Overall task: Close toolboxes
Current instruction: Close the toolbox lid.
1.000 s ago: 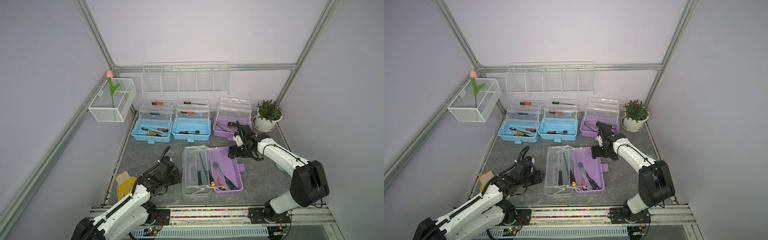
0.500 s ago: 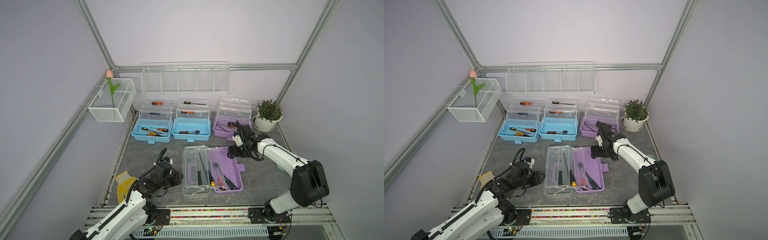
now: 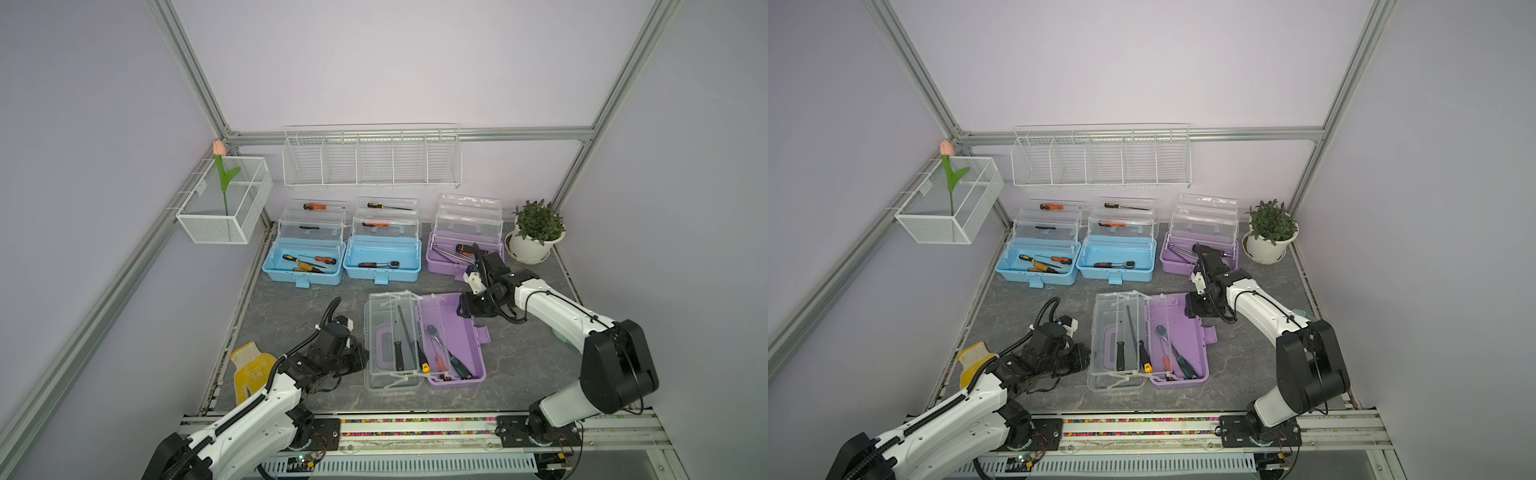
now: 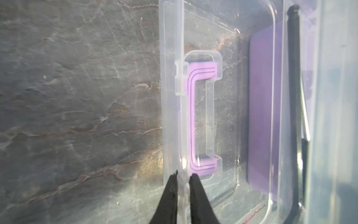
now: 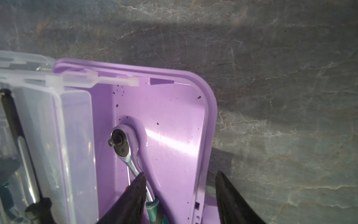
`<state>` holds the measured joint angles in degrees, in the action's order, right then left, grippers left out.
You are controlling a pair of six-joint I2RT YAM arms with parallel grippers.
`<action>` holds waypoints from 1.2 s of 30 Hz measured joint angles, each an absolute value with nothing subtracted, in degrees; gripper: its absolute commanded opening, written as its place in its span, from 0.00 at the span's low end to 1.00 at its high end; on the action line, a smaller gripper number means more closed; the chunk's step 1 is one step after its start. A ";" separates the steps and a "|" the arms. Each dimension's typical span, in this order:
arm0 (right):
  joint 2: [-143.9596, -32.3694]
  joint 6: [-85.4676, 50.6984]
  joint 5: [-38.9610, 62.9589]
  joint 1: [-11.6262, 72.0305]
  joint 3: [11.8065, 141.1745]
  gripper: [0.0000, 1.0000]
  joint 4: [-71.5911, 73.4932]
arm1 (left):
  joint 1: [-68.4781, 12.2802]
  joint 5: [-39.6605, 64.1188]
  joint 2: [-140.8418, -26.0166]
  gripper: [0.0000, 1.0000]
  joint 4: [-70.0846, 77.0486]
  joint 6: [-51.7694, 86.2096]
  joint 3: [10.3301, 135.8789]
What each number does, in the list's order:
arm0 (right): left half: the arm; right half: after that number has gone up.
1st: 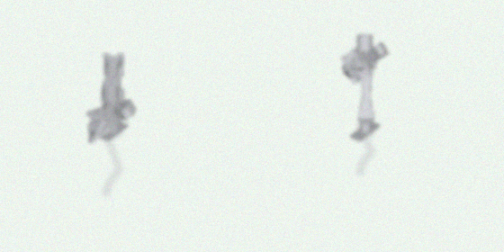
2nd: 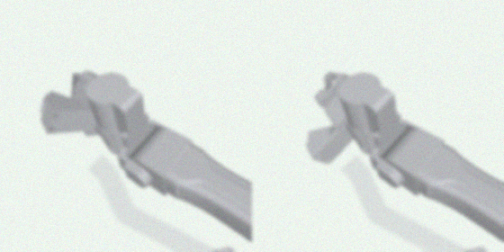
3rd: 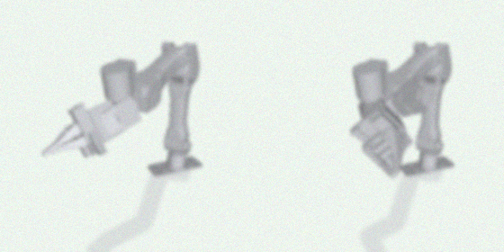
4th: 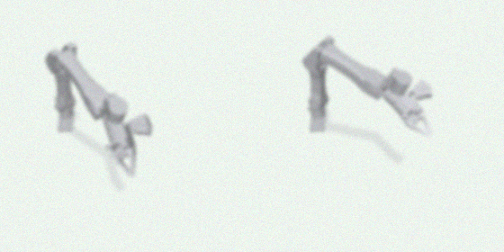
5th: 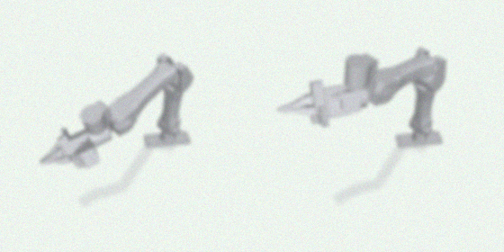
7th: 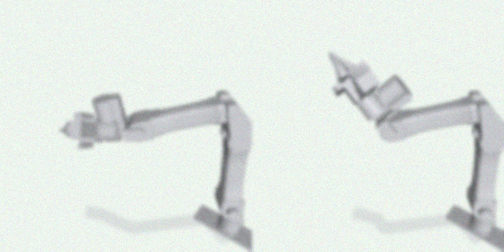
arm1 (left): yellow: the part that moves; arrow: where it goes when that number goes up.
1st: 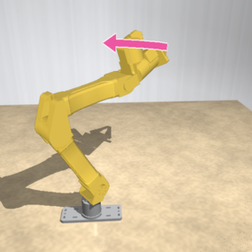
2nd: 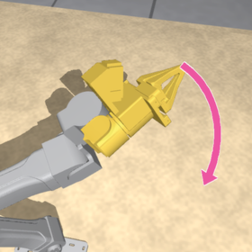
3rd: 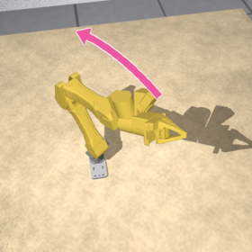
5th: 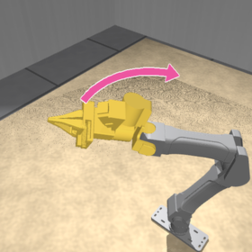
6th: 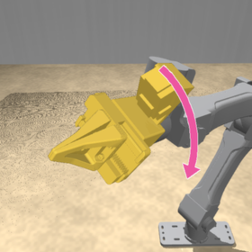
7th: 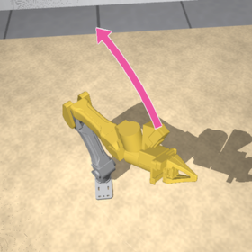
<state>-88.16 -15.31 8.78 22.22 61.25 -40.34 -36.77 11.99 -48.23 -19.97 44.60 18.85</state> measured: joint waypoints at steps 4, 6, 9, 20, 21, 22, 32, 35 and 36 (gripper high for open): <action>-88.18 -15.27 8.82 22.22 61.23 0.43 -40.34 | -36.80 11.35 -48.31 0.00 -20.53 44.36 19.25; -88.18 -15.40 8.80 22.22 61.14 0.41 -40.32 | -36.80 10.52 -48.53 0.00 -21.76 43.88 19.97; -88.18 -15.42 8.51 22.22 61.01 0.35 -40.32 | -36.82 8.91 -48.97 0.00 -24.18 42.87 21.41; -88.18 -15.88 10.68 23.16 57.65 0.25 -36.62 | -36.82 1.72 -51.88 0.00 -37.06 36.64 33.41; -88.16 -15.90 11.68 23.16 57.06 0.25 -35.99 | -36.82 1.17 -52.60 0.00 -37.98 36.07 34.59; -88.07 -15.94 12.53 23.11 56.47 0.25 -35.18 | -36.80 0.45 -53.52 0.00 -39.20 35.31 35.99; -82.15 -17.52 24.29 21.04 49.21 0.44 -27.07 | -36.82 -5.82 -58.87 0.00 -49.32 29.82 48.34; -81.52 -18.17 26.92 20.49 47.99 0.44 -25.21 | -36.82 -6.92 -59.44 0.00 -51.05 28.80 50.70; -81.30 -18.41 27.62 20.32 47.62 0.44 -24.64 | -36.82 -7.16 -59.48 0.00 -51.48 28.56 51.24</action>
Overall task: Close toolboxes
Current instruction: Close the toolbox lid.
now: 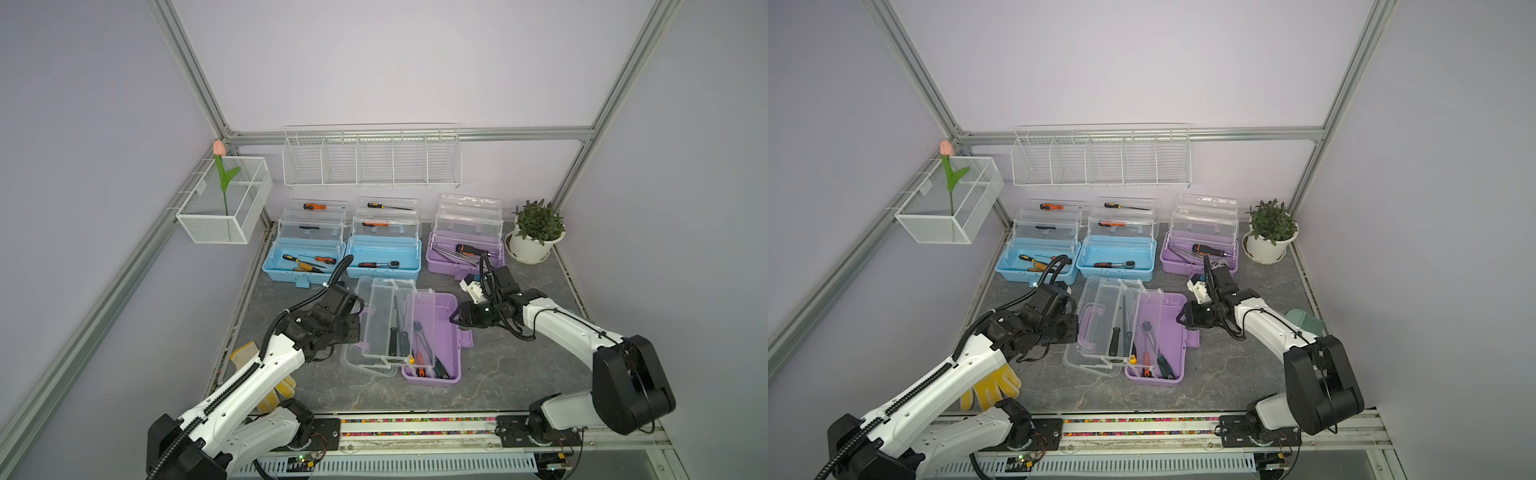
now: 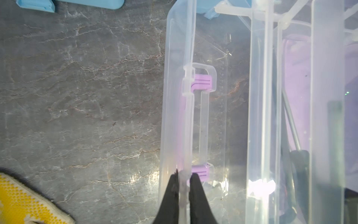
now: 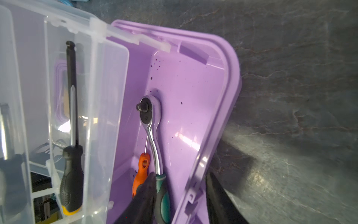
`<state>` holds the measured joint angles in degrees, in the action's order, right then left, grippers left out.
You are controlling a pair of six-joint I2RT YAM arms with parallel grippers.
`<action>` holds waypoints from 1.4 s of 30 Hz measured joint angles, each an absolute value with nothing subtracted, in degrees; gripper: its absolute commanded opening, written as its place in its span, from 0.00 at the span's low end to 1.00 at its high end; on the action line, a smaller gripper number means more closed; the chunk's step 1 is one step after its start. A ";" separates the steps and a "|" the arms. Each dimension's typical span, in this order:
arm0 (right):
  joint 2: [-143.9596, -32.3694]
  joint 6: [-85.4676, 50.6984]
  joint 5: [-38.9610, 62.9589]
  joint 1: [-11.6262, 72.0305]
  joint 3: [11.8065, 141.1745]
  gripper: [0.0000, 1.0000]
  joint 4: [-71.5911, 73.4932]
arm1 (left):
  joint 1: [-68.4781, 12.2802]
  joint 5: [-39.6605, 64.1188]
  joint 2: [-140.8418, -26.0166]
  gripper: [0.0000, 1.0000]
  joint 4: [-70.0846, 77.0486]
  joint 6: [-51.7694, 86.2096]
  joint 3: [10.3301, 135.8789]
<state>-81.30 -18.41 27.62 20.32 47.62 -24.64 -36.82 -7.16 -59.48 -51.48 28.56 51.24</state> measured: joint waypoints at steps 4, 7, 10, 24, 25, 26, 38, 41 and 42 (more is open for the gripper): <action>-80.90 -19.57 29.82 19.64 46.28 0.43 -22.35 | -37.19 -7.51 -59.48 0.00 -52.16 28.18 52.18; -80.90 -20.21 31.31 19.57 45.32 0.43 -20.64 | -38.09 -7.86 -59.46 0.00 -52.18 28.18 52.36; -80.90 -20.80 32.53 19.46 44.66 0.42 -19.55 | -39.42 -8.60 -59.46 0.00 -52.62 28.23 53.34; -81.80 -22.39 34.79 18.59 44.29 0.40 -18.41 | -49.98 -15.68 -61.25 0.00 -53.87 30.83 59.02; -81.80 -22.50 34.74 18.44 44.29 0.40 -18.55 | -51.09 -16.45 -62.08 0.00 -53.84 31.16 59.94; -81.80 -22.52 34.65 18.28 44.29 0.40 -18.59 | -52.10 -17.12 -62.92 0.00 -53.80 31.46 60.82; -81.82 -22.41 33.85 17.87 44.36 0.44 -18.79 | -63.11 -16.19 -71.02 0.37 -44.42 33.21 68.84; -81.82 -22.28 34.04 17.69 44.42 0.44 -19.18 | -64.69 -13.67 -72.82 0.39 -41.74 33.32 69.25; -81.84 -22.28 34.09 17.69 44.47 0.44 -19.40 | -64.93 -13.15 -73.30 0.40 -40.93 33.36 69.28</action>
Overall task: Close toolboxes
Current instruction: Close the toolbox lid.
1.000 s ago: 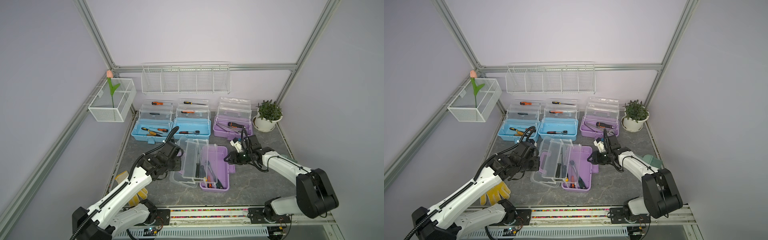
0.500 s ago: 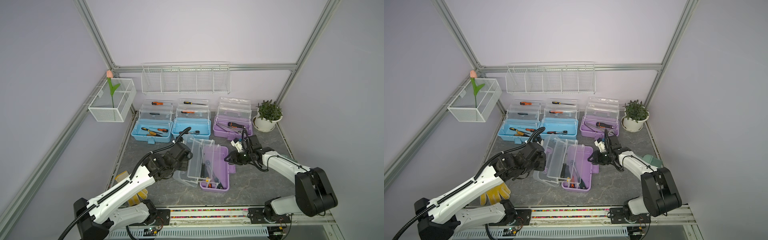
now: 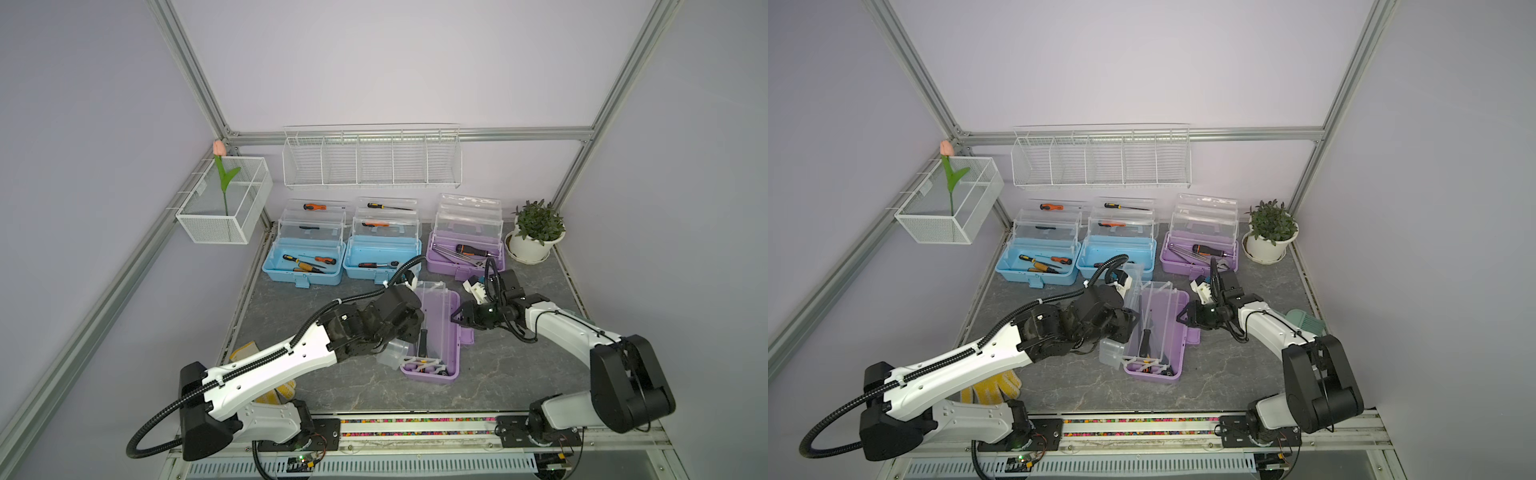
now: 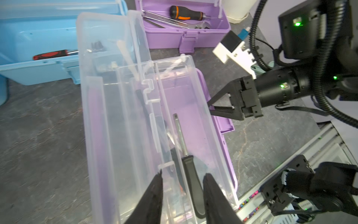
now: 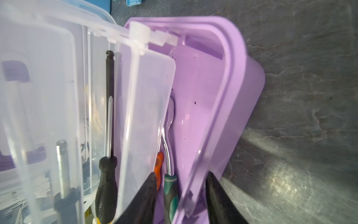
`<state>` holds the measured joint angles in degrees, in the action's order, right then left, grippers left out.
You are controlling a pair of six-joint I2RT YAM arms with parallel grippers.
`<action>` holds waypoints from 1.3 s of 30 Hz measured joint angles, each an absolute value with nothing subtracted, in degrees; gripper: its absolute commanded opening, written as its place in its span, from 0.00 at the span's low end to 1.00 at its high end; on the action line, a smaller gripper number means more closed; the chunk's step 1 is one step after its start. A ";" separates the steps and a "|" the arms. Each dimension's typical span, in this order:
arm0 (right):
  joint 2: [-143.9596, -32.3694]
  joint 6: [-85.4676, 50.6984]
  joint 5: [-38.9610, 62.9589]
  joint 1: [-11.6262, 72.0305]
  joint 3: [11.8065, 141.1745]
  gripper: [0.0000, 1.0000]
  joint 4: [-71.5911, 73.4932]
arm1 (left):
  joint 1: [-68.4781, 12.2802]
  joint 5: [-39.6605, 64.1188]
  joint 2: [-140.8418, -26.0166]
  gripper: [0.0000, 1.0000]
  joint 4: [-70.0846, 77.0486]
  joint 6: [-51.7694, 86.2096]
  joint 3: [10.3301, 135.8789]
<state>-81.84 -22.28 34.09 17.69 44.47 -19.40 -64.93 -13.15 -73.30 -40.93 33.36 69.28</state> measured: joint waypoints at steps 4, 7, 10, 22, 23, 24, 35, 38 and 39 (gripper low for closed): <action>-81.84 -22.22 33.91 17.54 44.47 0.44 -20.32 | -65.65 -10.85 -75.00 0.42 -38.52 33.43 69.63; -81.84 -21.89 33.15 17.15 44.60 0.45 -21.61 | -66.22 -9.54 -76.25 0.43 -37.10 33.41 70.08; -81.82 -21.63 31.75 16.84 44.97 0.46 -22.76 | -67.11 -8.23 -78.35 0.44 -36.25 33.39 71.22; -72.55 -22.15 24.32 9.78 44.77 0.47 -24.36 | -69.14 -4.36 -87.15 0.43 -36.58 32.84 76.34; -72.27 -22.28 23.75 9.41 44.77 0.47 -24.60 | -69.12 -4.36 -87.57 0.43 -36.82 32.75 76.34; -72.05 -22.31 23.27 9.34 44.69 0.48 -24.82 | -69.06 -4.38 -88.03 0.43 -37.04 32.71 76.34; -68.47 -22.00 22.46 9.39 44.25 0.64 -27.88 | -68.66 -9.30 -89.14 0.52 -41.65 32.84 76.38; -67.66 -22.50 27.29 9.41 42.65 0.70 -25.80 | -66.87 -10.63 -89.06 0.67 -42.76 32.53 76.34; -66.85 -22.74 28.80 9.47 41.74 0.70 -25.12 | -65.84 -10.94 -88.88 0.72 -42.85 32.42 76.14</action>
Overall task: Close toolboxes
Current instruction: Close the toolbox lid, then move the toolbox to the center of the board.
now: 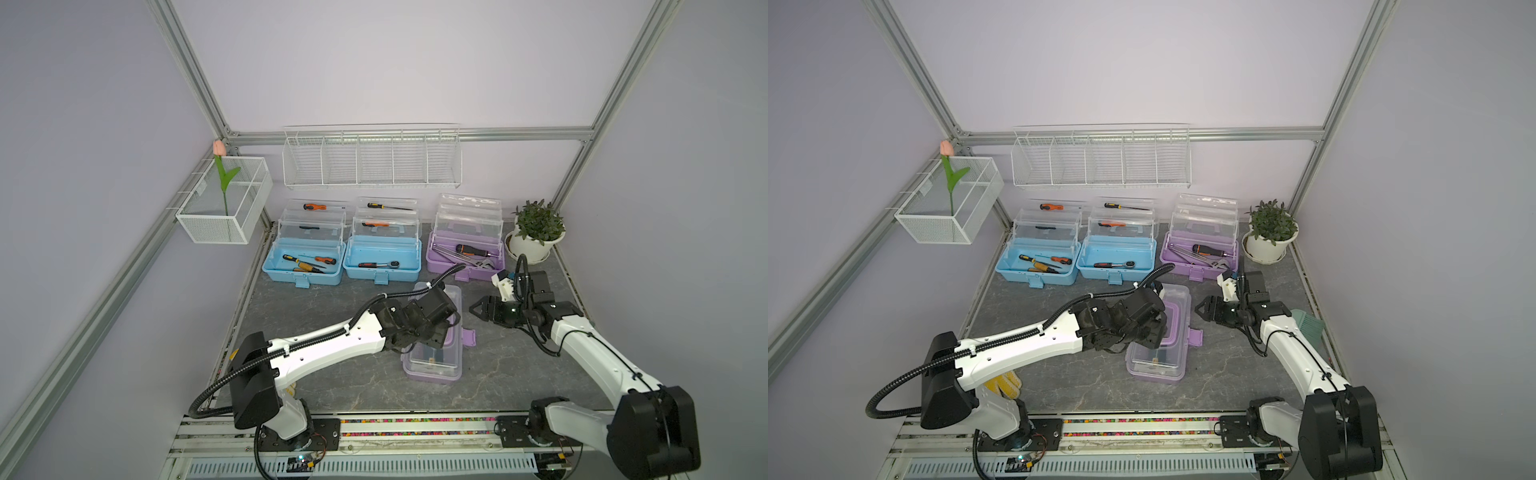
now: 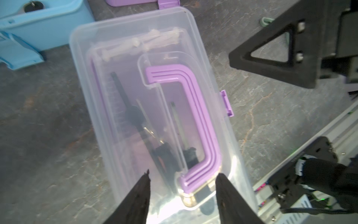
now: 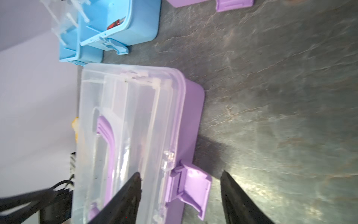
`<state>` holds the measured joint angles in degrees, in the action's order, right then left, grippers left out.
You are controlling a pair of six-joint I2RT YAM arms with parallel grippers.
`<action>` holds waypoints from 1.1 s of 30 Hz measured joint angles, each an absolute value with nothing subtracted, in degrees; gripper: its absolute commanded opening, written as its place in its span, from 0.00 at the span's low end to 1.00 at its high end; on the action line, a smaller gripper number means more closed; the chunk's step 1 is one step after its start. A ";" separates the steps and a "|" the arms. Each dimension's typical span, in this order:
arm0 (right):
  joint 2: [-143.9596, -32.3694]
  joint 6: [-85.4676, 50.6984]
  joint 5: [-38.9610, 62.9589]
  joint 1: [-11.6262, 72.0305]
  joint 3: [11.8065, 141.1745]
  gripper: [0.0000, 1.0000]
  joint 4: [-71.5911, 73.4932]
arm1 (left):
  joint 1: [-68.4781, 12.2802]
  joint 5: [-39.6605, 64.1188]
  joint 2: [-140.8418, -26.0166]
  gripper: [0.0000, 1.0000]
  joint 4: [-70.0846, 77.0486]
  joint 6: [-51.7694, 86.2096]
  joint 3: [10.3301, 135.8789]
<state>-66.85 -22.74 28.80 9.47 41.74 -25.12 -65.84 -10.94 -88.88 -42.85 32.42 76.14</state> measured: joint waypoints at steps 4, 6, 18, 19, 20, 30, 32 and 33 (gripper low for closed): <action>-62.74 -22.92 30.44 9.19 39.83 0.69 -24.97 | -62.22 -12.58 -87.11 0.90 -42.76 30.85 74.32; -60.31 -23.20 31.73 7.99 38.92 0.69 -24.34 | -61.63 -13.28 -86.61 0.99 -42.50 29.76 73.93; -54.81 -27.66 39.03 -0.58 32.38 0.78 -21.65 | -60.29 -13.10 -90.54 0.99 -40.45 27.20 73.91; -54.81 -27.66 38.96 -0.67 32.12 0.78 -21.85 | -60.14 -12.99 -91.09 0.99 -40.45 27.20 73.93; -54.81 -27.64 38.83 -0.69 31.92 0.78 -22.13 | -59.99 -12.82 -91.66 0.99 -40.40 27.20 73.93; -55.99 -27.51 38.17 -0.60 28.95 0.80 -22.44 | -59.29 -9.98 -96.03 0.99 -38.81 27.88 75.11; -56.07 -27.49 38.06 -0.47 28.38 0.79 -22.44 | -59.22 -9.45 -96.42 0.95 -38.44 28.23 75.11; -56.10 -27.49 37.89 -0.36 28.32 0.78 -22.44 | -59.16 -9.26 -96.42 0.92 -38.37 28.47 75.11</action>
<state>-56.10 -27.49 37.89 -0.36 28.32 -22.44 -59.16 -9.26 -96.42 -38.37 28.47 75.11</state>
